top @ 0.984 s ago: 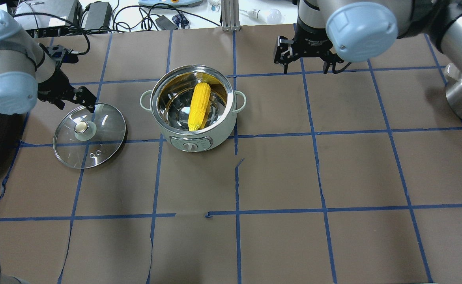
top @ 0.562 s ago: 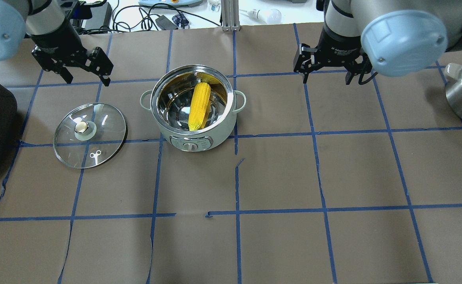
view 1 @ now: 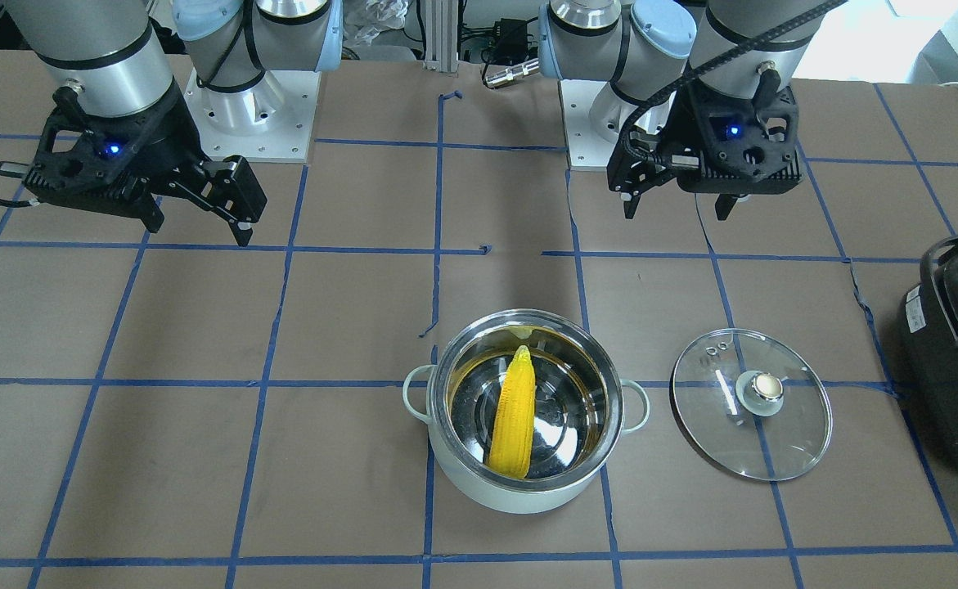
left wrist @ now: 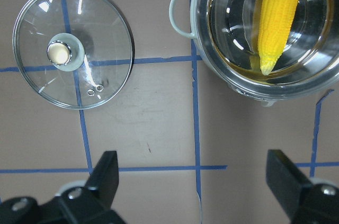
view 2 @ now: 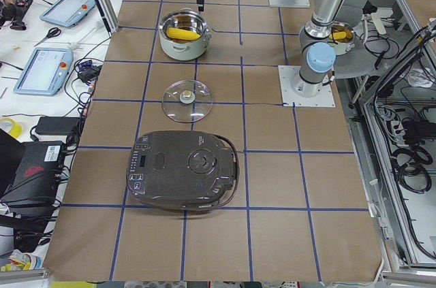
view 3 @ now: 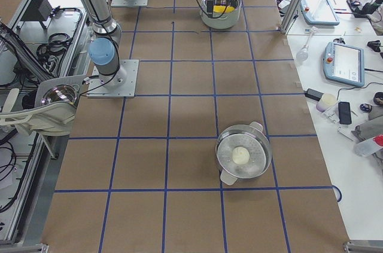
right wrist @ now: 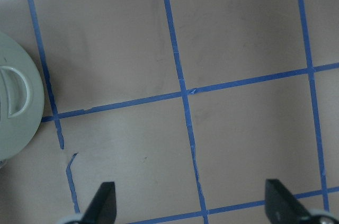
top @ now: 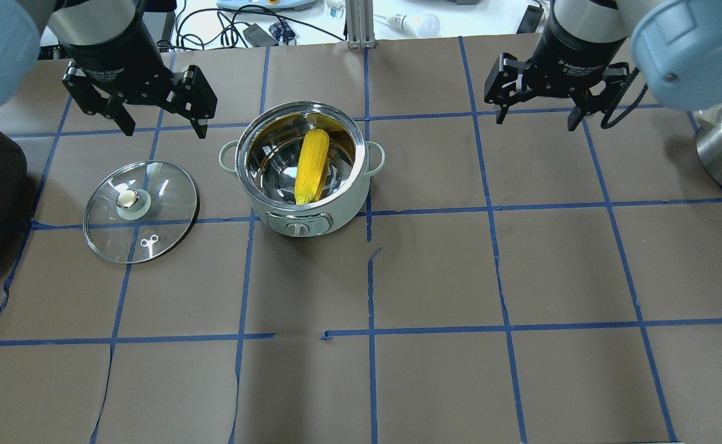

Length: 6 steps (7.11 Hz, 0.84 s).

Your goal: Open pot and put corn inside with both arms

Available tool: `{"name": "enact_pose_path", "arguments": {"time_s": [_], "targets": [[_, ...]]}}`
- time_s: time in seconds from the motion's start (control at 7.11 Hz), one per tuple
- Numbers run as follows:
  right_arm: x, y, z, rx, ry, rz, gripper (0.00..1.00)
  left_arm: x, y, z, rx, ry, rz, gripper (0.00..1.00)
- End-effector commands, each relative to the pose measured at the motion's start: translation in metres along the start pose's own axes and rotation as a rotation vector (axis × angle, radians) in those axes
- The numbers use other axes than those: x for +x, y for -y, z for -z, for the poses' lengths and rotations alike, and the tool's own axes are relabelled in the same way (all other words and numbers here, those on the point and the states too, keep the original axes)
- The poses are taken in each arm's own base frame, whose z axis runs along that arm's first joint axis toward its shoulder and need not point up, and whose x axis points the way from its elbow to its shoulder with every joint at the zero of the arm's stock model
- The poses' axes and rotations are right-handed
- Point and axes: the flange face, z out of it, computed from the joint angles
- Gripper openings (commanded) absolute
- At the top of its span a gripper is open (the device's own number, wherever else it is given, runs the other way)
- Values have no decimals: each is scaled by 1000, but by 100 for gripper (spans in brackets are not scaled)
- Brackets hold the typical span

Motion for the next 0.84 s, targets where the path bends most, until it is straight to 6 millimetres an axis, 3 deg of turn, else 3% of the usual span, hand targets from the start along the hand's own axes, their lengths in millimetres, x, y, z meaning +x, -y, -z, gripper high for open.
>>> {"name": "enact_pose_path", "arguments": {"time_s": [0.0,0.14,0.28,0.7], "targets": [[-1,-6,3,-31,25,5,100,3,-9,1,5,-3,-4,100],[3,-25,15,-69,18,9,100,2,-9,1,6,-5,-2,100],[5,-31,17,-85,4,10,100,2,-9,1,6,-6,-2,100],[6,-32,18,-94,-6,0,100,0,-9,1,4,-3,1,100]]}}
